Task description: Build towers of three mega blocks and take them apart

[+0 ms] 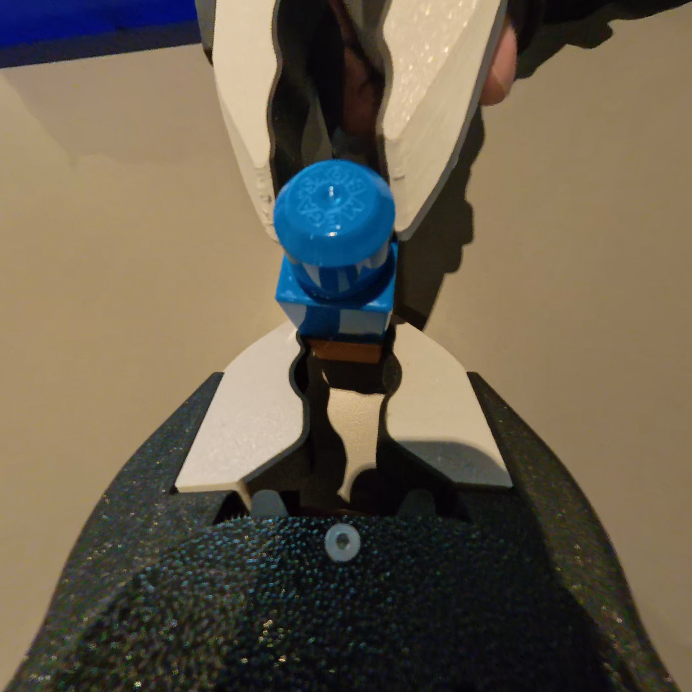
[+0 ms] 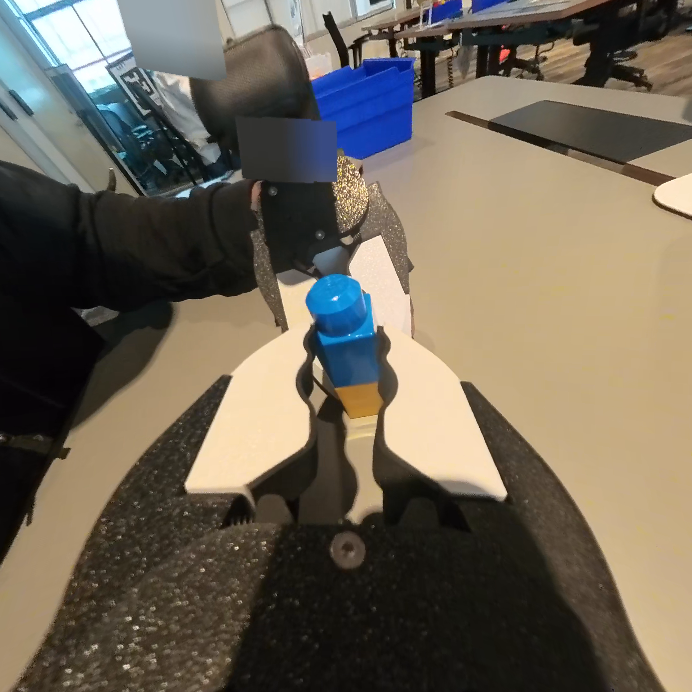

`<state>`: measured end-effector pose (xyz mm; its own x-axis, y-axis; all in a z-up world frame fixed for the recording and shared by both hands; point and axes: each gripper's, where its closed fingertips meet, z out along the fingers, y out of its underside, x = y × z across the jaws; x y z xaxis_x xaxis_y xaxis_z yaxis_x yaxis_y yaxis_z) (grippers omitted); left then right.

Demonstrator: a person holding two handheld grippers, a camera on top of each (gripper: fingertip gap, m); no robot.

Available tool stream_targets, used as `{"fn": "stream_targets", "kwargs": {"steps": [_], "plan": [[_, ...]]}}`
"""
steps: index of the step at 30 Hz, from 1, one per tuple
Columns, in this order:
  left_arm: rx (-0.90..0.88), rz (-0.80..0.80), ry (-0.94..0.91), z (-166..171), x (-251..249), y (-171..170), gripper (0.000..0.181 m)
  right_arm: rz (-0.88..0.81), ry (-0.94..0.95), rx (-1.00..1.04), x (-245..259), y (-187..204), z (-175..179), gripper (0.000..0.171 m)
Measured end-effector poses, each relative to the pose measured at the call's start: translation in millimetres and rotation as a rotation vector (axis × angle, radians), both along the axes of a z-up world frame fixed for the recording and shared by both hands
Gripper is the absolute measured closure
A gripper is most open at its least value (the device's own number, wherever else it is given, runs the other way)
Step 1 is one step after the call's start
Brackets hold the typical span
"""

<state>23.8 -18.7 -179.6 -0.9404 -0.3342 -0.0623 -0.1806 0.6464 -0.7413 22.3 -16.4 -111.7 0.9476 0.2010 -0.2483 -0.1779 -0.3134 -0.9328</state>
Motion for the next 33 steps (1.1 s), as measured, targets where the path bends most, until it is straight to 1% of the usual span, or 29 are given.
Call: {"fn": "stream_targets", "kwargs": {"steps": [12,29,31,33], "plan": [[-0.006,-0.012,0.028,-0.7,-0.7,-0.5,0.145,0.103,0.005,0.000,-0.7,0.1,-0.2,0.140],[-0.009,-0.009,0.034,-0.7,0.2,-0.8,0.145,0.088,0.032,0.008,0.0,-0.5,-0.1,0.140],[-0.009,-0.007,0.033,-0.6,0.2,-1.0,0.145,0.080,0.029,0.010,1.0,-1.5,-0.2,0.137],[-0.002,-0.008,0.029,-1.2,-0.4,0.0,0.145,0.106,0.030,-0.006,-2.4,-4.3,-2.6,0.126]]}}
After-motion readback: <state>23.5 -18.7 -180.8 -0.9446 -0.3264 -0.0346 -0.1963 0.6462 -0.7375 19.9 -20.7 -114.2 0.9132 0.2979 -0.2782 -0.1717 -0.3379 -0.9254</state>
